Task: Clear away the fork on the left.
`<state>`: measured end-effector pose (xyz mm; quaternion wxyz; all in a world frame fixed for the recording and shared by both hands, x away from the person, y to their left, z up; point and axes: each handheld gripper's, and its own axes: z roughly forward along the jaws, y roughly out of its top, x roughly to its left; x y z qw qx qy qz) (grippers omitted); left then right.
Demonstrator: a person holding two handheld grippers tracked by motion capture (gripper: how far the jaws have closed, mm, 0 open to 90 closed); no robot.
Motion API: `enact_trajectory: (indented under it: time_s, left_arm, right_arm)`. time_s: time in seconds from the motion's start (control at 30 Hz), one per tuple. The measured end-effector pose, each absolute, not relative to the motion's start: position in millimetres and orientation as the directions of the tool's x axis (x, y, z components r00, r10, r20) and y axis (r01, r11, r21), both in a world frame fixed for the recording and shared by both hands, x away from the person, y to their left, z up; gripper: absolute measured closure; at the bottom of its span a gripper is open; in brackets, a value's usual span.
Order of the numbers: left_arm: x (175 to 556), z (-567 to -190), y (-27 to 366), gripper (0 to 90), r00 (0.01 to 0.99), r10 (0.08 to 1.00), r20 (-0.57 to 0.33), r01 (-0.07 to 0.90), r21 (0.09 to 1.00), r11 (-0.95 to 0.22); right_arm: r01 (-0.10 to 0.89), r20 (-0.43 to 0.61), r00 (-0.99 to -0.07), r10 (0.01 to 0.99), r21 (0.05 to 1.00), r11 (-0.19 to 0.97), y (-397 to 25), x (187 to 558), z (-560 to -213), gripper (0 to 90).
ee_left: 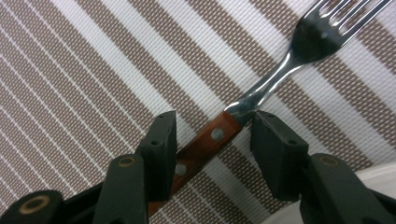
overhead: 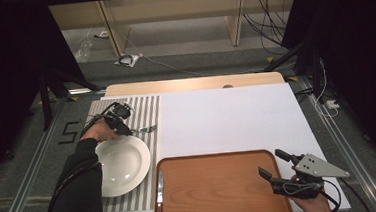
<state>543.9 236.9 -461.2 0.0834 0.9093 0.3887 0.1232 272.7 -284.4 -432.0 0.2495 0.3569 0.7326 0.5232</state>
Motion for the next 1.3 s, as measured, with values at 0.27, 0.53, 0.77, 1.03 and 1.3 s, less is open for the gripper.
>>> enact_trajectory:
  time_s: [0.27,0.53,0.77,1.03,1.3]
  left_arm:
    - [543.7,-461.0,240.6,56.3,0.668,0.730,0.145,0.692,0.241,-0.681]
    - [542.9,-461.7,241.8,65.8,0.665,0.738,0.113,0.699,0.254,-0.669]
    - [541.0,-461.6,239.5,72.0,0.686,0.719,0.115,0.682,0.244,-0.690]
    - [538.8,-461.7,238.4,77.2,0.704,0.698,0.129,0.659,0.247,-0.710]
    - [538.2,-457.3,238.9,77.3,0.705,0.688,0.170,0.638,0.271,-0.721]
  right_arm:
    - [0.262,0.008,-0.621,0.784,0.945,0.198,-284.4,272.7,-431.9,21.8]
    - [0.262,0.008,-0.621,0.784,0.945,0.198,-284.6,272.6,-432.0,21.8]
    - [0.264,0.009,-0.621,0.784,0.944,0.198,-284.7,272.7,-432.0,21.8]
    - [0.263,0.009,-0.622,0.783,0.944,0.198,-284.5,273.1,-432.6,21.8]
    - [0.263,0.009,-0.621,0.783,0.944,0.198,-284.5,273.2,-432.6,21.8]
